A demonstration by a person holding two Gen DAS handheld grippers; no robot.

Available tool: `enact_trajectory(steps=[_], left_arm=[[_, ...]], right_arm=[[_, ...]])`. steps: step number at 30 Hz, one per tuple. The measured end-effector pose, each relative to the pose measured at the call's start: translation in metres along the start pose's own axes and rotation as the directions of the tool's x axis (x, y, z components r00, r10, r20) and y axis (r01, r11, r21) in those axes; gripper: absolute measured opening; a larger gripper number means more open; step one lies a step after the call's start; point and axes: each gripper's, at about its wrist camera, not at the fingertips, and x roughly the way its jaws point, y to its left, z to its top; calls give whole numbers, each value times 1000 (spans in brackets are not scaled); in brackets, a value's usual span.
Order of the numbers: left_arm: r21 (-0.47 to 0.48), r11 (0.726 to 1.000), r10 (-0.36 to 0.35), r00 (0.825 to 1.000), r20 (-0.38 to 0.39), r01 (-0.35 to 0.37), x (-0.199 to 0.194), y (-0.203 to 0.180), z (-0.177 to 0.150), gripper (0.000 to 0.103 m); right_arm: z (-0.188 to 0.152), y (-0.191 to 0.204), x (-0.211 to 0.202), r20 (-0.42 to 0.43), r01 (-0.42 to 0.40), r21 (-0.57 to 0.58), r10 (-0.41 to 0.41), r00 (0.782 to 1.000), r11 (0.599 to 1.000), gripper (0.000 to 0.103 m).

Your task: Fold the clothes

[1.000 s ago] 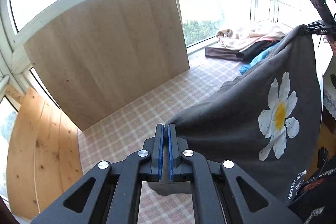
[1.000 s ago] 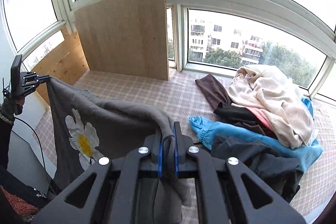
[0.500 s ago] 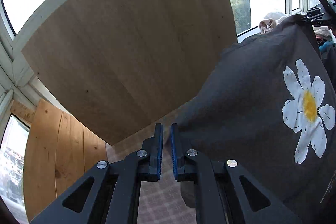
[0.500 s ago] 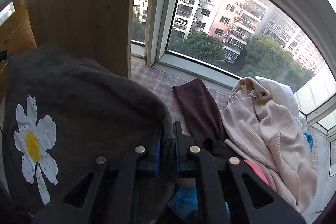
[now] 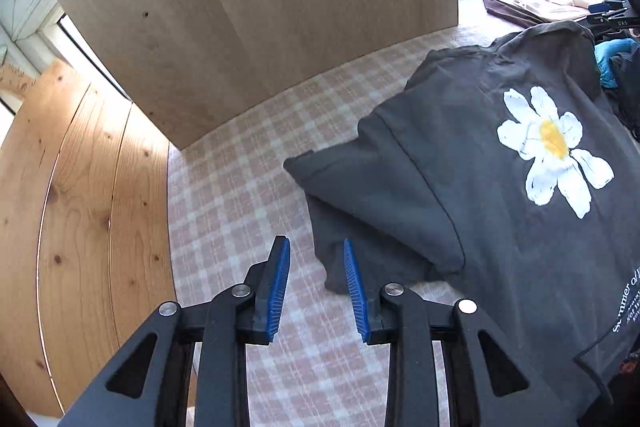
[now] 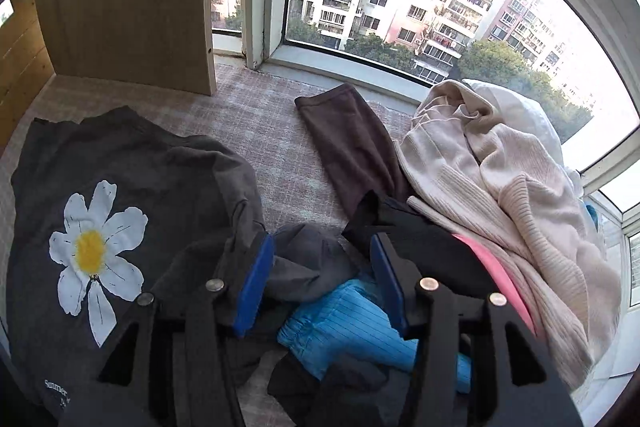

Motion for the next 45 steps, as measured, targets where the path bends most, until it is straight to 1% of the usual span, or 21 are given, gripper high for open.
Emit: enact_trajectory(steps=[2, 4, 6, 9, 12, 14, 15, 16, 17, 20, 22, 23, 25, 27, 29, 30, 33, 36, 37, 42, 45], left_arm=[[5, 999, -42, 999, -16, 42, 1, -7, -13, 28], [14, 999, -52, 998, -30, 53, 10, -12, -19, 28], [5, 1000, -26, 999, -40, 26, 27, -10, -16, 28], [-54, 997, -67, 995, -75, 64, 59, -3, -9, 28], [-56, 994, -101, 989, -109, 96, 83, -10, -6, 31], [-33, 995, -99, 988, -119, 96, 90, -18, -5, 31], [-21, 995, -97, 987, -124, 95, 93, -23, -5, 27], [-8, 994, -105, 986, -126, 105, 93, -28, -6, 8], [6, 994, -108, 987, -122, 110, 90, -32, -7, 6], [14, 998, -52, 995, -90, 54, 67, -27, -15, 5], [-65, 998, 15, 997, -76, -19, 52, -4, -27, 9], [-69, 995, 71, 994, -80, -76, 46, 3, -35, 7], [-52, 977, 200, 976, -90, -206, 33, 15, -52, 9], [-92, 985, 140, 988, -67, -146, 13, 22, -69, 18], [-142, 990, 24, 1000, -12, -25, -17, 16, -90, 21], [-164, 986, -36, 999, 19, 39, -33, 13, -101, 22], [-181, 967, -171, 983, 67, 180, -72, -26, -141, 24], [-203, 941, -268, 963, 38, 270, -87, -81, -184, 37], [-212, 931, -299, 954, 27, 297, -91, -100, -199, 38], [-179, 941, -304, 950, -70, 288, -89, -179, -241, 38], [-157, 954, -269, 961, -63, 257, -95, -189, -235, 38]], right_arm=[[-16, -1, -15, 18, -71, 51, 70, 997, 996, 50], [-44, 11, -27, 28, -81, 49, 80, 996, 995, 50], [-72, 25, -35, 25, -92, 54, 91, 996, 994, 50], [-115, 41, -36, -10, -131, 104, 133, 991, 986, 50], [-147, 49, -38, -39, -125, 131, 131, 991, 983, 50], [-164, 53, -40, -52, -111, 142, 119, 992, 984, 50], [-172, 53, -43, -53, -103, 149, 112, 992, 983, 50], [-177, 52, -46, -51, -98, 162, 107, 993, 982, 50], [-183, 51, -49, -48, -93, 175, 103, 994, 980, 50], [-198, 47, -61, -36, -88, 218, 98, 995, 972, 50], [-213, 48, -71, -29, -76, 230, 85, 996, 970, 50], [-223, 48, -75, -35, -76, 233, 87, 996, 969, 50], [-242, 48, -81, -46, -76, 241, 89, 995, 968, 50], [-261, 49, -87, -58, -77, 247, 94, 994, 966, 50], [-283, 57, -94, -60, -102, 239, 119, 991, 966, 50], [-294, 60, -96, -59, -114, 234, 131, 990, 966, 50], [-326, 72, -103, -57, -151, 219, 167, 984, 964, 50], [-350, 84, -97, -78, -195, 186, 213, 974, 963, 50], [-358, 88, -94, -86, -207, 169, 224, 971, 964, 50], [-380, 101, -86, -119, -245, 90, 254, 960, 965, 50], [-364, 100, -95, -86, -251, 33, 253, 963, 967, 50]])
